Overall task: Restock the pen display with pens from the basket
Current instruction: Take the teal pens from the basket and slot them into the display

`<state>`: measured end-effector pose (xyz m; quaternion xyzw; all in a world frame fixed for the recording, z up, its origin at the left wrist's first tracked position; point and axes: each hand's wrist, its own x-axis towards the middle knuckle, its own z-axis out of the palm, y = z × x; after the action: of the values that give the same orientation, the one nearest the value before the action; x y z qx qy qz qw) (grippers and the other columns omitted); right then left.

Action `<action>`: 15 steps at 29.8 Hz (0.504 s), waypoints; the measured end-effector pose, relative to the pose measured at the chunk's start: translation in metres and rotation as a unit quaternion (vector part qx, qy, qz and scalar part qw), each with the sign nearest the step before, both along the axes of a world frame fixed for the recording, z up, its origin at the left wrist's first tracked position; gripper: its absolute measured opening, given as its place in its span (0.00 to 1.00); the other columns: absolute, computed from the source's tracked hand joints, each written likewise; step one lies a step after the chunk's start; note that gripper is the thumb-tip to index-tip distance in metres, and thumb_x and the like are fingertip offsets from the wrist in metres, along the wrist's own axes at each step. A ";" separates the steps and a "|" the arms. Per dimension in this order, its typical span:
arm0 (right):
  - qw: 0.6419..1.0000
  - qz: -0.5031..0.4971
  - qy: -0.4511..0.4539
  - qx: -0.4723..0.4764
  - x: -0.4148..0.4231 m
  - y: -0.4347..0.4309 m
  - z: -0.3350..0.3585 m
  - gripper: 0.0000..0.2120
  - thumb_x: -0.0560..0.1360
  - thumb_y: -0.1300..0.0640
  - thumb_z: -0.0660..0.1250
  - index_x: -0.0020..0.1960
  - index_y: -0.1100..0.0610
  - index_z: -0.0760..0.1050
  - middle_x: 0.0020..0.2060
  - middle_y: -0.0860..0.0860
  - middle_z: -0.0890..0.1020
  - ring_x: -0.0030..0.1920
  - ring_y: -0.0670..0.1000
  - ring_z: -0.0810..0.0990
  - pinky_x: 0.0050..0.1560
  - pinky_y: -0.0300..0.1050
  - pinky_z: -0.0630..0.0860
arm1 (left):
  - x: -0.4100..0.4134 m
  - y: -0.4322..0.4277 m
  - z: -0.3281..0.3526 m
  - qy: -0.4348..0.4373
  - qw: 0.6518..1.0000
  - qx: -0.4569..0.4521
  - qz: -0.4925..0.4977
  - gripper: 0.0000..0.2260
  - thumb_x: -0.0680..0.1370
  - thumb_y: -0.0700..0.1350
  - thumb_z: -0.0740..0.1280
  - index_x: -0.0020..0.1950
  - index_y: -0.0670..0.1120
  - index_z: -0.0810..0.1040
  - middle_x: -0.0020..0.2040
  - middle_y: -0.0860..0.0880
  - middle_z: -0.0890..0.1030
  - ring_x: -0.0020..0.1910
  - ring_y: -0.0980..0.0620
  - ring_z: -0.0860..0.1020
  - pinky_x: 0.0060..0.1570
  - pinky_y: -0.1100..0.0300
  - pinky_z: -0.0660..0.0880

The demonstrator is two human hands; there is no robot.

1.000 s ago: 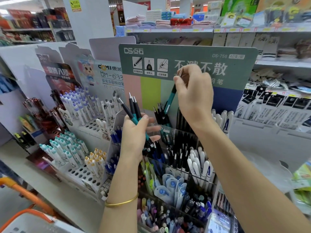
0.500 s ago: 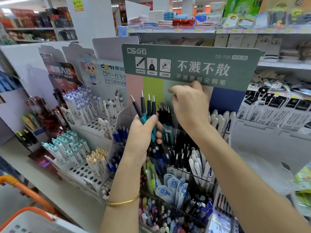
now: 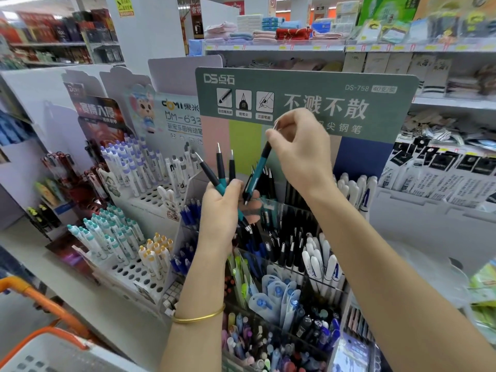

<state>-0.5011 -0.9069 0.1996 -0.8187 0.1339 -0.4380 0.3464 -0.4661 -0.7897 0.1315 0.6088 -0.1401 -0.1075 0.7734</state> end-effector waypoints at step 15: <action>0.942 -0.157 0.103 -0.276 0.008 0.002 -0.031 0.09 0.76 0.53 0.66 0.47 0.58 0.80 0.42 0.55 0.83 0.53 0.60 0.73 0.48 0.51 0.64 | 0.002 -0.002 -0.002 -0.003 0.999 0.025 0.032 0.05 0.82 0.39 0.60 0.53 0.40 0.74 0.36 0.47 0.76 0.26 0.57 0.72 0.24 0.63 0.73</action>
<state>-0.4933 -0.9048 0.1687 -0.8914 0.1698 -0.4199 0.0174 -0.4638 -0.7913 0.1296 0.6322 -0.1200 -0.0838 0.7608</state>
